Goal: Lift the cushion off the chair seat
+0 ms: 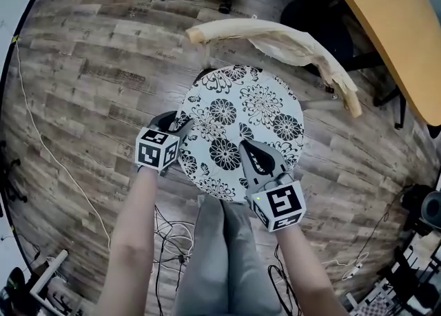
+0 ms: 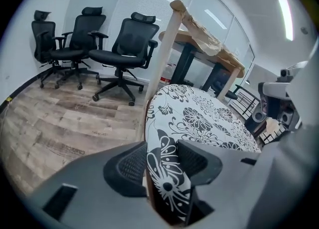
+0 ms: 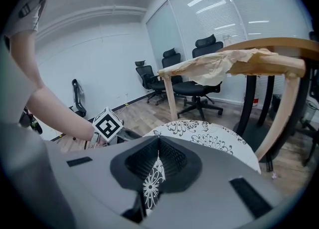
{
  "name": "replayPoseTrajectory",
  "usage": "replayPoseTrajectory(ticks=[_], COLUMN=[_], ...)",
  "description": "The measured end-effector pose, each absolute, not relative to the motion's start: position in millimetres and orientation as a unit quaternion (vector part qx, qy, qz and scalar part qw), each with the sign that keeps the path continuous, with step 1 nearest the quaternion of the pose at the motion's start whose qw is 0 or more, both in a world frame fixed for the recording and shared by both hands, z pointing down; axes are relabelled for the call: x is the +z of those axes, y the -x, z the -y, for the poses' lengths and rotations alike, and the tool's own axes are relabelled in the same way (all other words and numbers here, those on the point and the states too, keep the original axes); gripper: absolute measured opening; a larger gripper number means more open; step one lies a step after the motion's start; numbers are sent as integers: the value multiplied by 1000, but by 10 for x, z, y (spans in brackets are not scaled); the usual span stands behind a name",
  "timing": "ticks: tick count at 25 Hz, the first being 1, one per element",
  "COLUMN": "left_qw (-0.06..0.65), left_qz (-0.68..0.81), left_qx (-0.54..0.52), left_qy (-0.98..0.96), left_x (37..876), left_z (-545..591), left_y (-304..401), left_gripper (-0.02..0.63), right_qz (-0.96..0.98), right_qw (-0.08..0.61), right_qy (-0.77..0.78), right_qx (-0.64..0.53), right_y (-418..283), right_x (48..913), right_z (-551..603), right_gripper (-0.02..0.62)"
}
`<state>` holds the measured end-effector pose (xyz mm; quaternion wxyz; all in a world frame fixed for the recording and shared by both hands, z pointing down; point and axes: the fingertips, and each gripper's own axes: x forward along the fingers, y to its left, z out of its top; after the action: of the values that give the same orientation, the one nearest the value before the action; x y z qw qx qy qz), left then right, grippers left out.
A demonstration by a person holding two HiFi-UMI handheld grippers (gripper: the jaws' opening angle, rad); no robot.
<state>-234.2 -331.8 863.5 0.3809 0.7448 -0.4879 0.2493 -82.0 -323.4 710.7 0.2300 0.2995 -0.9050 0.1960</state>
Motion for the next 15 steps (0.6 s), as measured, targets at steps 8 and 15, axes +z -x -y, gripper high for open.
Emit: replayPoseTrajectory(ticks=[8, 15], left_qw=[348, 335], left_qz=[497, 482], left_qx=[257, 231], left_qy=[-753, -776], left_x=[8393, 8060], left_z=[3261, 3183], left_y=[2261, 2133], left_gripper=[34, 15], right_qz=[906, 906], right_qw=[229, 220], right_qy=[-298, -310], right_qx=[196, 187], right_y=[689, 585], right_x=[7001, 6764], right_z=[3148, 3163], right_gripper=[26, 25])
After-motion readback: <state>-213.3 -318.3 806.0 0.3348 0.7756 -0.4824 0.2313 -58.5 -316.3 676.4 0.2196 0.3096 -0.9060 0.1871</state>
